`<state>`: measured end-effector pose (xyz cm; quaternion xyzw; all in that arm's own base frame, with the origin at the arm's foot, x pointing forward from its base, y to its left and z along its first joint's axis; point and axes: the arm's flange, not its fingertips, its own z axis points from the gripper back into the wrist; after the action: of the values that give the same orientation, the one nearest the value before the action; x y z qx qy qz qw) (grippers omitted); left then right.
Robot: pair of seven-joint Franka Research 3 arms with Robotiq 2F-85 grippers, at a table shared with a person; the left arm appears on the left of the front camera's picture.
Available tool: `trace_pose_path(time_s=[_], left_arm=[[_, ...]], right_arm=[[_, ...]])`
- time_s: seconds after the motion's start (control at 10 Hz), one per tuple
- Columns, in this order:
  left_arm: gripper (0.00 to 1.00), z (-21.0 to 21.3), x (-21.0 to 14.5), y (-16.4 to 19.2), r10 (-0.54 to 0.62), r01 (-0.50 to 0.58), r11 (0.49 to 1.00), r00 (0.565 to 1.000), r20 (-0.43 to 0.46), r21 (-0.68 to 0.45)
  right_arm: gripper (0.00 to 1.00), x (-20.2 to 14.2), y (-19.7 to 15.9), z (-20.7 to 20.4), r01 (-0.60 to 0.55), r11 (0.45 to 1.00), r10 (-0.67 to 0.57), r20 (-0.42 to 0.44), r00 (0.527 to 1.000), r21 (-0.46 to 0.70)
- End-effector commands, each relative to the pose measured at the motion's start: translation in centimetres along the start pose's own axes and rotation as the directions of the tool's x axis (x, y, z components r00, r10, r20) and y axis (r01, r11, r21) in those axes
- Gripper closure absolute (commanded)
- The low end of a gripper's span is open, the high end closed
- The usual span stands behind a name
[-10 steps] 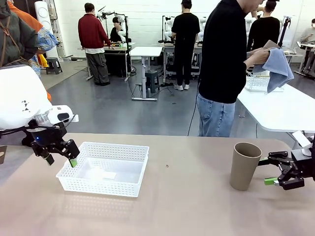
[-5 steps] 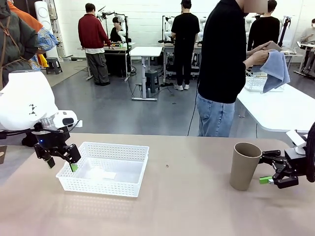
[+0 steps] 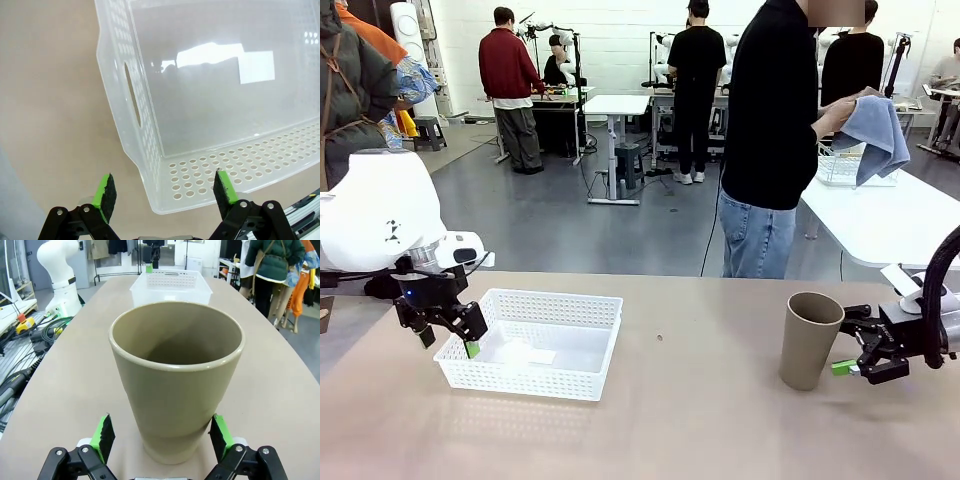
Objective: Clean and organize the cups into the basket.
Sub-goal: Pick up the Organizing basket and move it to the center of the table, then pick up the Reusable plastic cup from the right side of the table and place it inside the Organizing basket.
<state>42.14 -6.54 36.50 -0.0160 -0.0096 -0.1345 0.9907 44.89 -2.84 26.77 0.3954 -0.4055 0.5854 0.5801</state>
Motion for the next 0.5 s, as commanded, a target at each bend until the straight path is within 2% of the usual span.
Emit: trace_pose_path(time_s=[0.0,0.4], left_arm=[[0.00,-0.2,-1.0,-0.7,-0.026,0.025,0.998,1.000,0.009,0.051],[0.00,-0.6,-1.1,-0.8,-0.032,0.032,0.997,0.999,0.003,0.069]], right_arm=[[0.00,-0.1,-1.2,-1.4,0.008,0.999,-0.009,-0.005,1.000,-0.035],[0.00,0.4,-2.1,-3.2,0.026,1.000,-0.026,-0.011,1.000,-0.009]])
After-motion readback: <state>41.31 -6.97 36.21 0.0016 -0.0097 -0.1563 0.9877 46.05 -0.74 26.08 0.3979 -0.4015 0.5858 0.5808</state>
